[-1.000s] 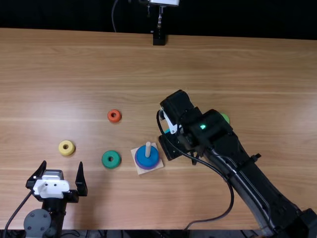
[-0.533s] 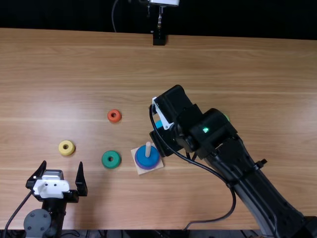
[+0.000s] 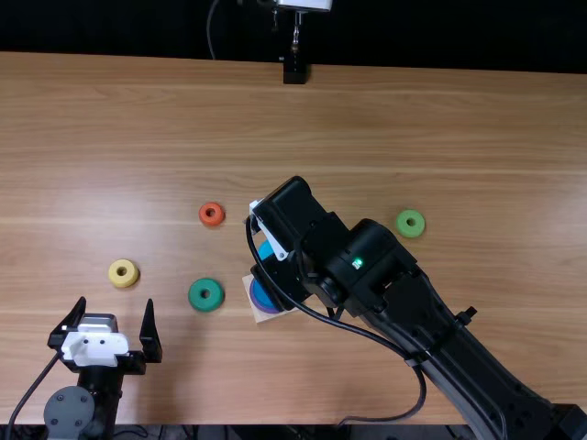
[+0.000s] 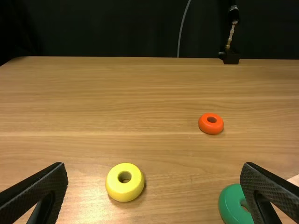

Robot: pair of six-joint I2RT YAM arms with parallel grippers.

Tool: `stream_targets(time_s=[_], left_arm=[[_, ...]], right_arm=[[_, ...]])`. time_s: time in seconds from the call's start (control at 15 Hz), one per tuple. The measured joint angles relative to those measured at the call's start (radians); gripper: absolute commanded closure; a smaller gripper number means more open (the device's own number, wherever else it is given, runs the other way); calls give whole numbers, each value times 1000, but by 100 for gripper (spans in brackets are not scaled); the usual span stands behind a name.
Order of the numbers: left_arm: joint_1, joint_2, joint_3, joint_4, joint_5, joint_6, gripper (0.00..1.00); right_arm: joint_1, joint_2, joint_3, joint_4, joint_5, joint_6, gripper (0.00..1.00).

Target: Build the Hanoi tower: stack the rings onto the peg from bottom to top in this color order: purple, dark blue, light blue, dark green, light green, yellow, orange.

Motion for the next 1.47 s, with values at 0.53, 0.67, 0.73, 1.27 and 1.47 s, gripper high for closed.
stream_targets(time_s=[0.53, 0.67, 0.73, 1.27, 1.47], left_arm=[[0, 0, 0, 0, 0, 0, 0], [0, 0, 0, 0, 0, 0, 0], [0, 0, 0, 0, 0, 0, 0], [0, 0, 0, 0, 0, 1, 0], [0, 0, 0, 0, 0, 0, 0]], right_arm=[[0, 2, 0, 11, -5, 0, 100], [0, 8, 0, 11, -5, 0, 100], [0, 12, 0, 11, -4, 1, 100], [0, 37, 0, 11, -5, 4, 100], [0, 43, -16, 13, -7, 3, 100]])
